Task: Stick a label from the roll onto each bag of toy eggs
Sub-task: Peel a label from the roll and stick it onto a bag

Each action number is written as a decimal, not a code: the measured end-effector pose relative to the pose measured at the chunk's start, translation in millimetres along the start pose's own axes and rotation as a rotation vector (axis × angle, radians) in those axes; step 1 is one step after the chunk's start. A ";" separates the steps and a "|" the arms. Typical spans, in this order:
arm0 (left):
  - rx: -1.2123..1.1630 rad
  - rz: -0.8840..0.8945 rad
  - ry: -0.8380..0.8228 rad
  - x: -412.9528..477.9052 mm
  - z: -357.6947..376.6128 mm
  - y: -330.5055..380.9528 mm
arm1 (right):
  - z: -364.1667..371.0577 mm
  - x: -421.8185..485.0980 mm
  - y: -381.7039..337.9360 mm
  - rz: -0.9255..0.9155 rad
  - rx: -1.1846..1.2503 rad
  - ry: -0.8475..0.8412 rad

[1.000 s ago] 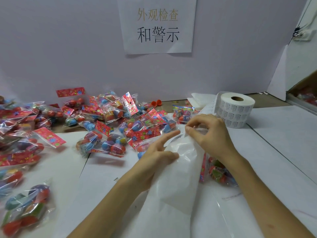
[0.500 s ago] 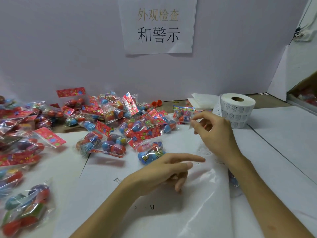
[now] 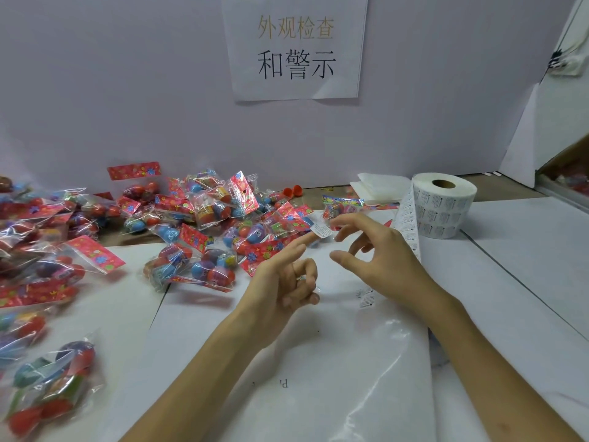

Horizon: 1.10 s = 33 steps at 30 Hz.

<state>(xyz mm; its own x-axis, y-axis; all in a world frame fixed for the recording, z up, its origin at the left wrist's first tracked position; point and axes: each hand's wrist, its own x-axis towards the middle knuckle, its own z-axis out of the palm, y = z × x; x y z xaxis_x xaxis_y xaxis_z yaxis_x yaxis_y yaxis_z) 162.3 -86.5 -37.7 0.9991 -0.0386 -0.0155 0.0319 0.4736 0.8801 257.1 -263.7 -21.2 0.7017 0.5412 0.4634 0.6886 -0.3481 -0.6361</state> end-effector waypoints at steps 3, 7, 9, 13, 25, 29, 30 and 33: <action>0.125 0.034 0.056 0.2 0.7 1.4 | 1.0 1.1 -0.8 0.041 0.033 0.039; 0.278 0.055 0.077 2.3 1.8 -2.0 | 0.0 2.0 -6.4 0.071 0.176 0.110; 0.303 0.056 0.074 2.3 2.9 -3.5 | 0.3 1.6 -8.6 0.074 0.187 0.111; 0.336 0.063 0.091 3.7 3.5 -4.3 | 0.4 1.2 -10.9 0.082 0.209 0.119; 0.346 0.131 0.267 4.5 2.9 4.0 | 10.5 -1.8 -13.3 0.057 0.331 0.039; 0.298 0.150 0.499 7.7 -13.7 17.5 | 19.0 -0.8 -9.3 0.085 0.341 -0.035; 0.286 0.137 0.548 8.3 -18.1 20.6 | 21.7 -1.1 -8.0 0.105 0.317 -0.062; 0.282 0.102 0.668 9.6 -26.9 26.3 | 29.3 -3.8 -6.2 0.158 0.184 -0.142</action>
<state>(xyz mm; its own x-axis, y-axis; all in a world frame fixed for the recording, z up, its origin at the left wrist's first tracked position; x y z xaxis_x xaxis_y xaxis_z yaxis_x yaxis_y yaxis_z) 173.5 -50.8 -27.5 0.8025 0.5815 -0.1340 0.0196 0.1986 0.9799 244.8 -241.1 -37.1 0.7561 0.5976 0.2668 0.5190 -0.2991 -0.8008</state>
